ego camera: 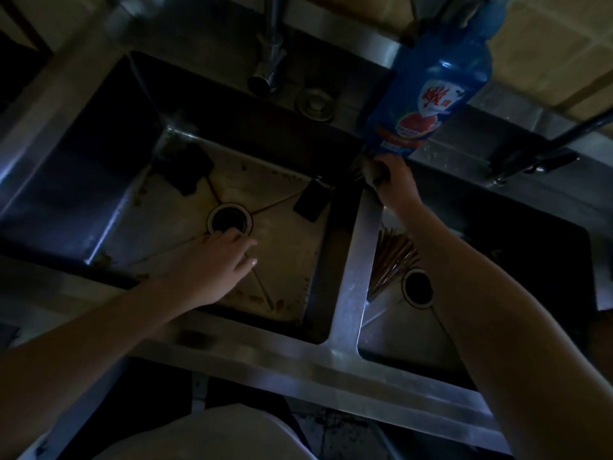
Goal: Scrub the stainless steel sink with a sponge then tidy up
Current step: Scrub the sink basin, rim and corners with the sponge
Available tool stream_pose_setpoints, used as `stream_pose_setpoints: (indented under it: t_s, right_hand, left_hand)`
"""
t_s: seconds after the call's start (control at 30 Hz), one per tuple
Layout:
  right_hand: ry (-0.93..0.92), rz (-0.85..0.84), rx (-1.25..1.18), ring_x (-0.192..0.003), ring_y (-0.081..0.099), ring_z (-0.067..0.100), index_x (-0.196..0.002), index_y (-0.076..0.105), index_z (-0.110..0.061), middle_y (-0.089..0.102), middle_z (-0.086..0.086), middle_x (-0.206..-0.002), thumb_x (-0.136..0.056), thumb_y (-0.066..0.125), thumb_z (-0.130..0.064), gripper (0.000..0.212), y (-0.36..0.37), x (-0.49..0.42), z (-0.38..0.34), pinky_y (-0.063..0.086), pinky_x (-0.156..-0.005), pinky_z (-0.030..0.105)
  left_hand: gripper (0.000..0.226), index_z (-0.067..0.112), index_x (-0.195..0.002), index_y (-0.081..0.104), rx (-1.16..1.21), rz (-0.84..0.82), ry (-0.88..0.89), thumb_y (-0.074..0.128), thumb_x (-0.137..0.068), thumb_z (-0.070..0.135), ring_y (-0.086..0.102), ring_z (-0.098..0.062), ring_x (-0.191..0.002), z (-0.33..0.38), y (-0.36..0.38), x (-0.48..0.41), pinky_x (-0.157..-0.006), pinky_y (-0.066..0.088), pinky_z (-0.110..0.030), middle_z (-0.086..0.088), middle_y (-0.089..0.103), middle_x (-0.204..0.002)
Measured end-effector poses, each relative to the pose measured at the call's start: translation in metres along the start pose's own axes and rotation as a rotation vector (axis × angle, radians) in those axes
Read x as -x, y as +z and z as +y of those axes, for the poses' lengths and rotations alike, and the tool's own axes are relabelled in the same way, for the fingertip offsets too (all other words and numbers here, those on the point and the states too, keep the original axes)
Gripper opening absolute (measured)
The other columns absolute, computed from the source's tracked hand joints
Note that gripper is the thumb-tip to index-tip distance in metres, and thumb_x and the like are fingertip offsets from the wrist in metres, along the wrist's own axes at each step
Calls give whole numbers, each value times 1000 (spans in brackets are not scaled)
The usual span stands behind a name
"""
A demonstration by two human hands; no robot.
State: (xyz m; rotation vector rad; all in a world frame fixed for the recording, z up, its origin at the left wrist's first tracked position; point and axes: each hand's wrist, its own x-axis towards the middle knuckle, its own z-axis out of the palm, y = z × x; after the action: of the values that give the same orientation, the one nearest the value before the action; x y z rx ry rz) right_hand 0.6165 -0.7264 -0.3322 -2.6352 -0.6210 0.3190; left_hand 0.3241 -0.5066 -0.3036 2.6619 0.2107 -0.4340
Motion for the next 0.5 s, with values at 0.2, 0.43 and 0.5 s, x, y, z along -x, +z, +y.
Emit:
stream_pose_setpoints:
  t_s: [0.2,0.43,0.5]
  right_hand:
    - [33,18,-194,-105,48,8,-112,56,-30,53,-2,-124,-82,56,-12,35,9,44,-11,36,-86,22]
    - [-177,-5,-87,-112,50,20,-116,58,-20,55,1,-121,-74,58,-13,42,35,119,-31,39,-91,27]
    - [-227,4,-36,-116,48,25,-116,60,-15,55,4,-124,-74,57,-12,42,40,125,-31,39,-96,31]
  left_hand:
    - [42,23,-135,42,81,-2,-24,41,-96,40,44,-17,-116,-5,-3,-11,-86,36,-28,3,42,-133]
    - [41,21,-132,45,61,35,27,41,-96,40,48,-19,-113,1,-3,-14,-80,32,-25,1,44,-132]
    - [41,21,-133,44,48,27,32,41,-96,40,48,-20,-115,2,-4,-13,-83,34,-27,1,44,-133]
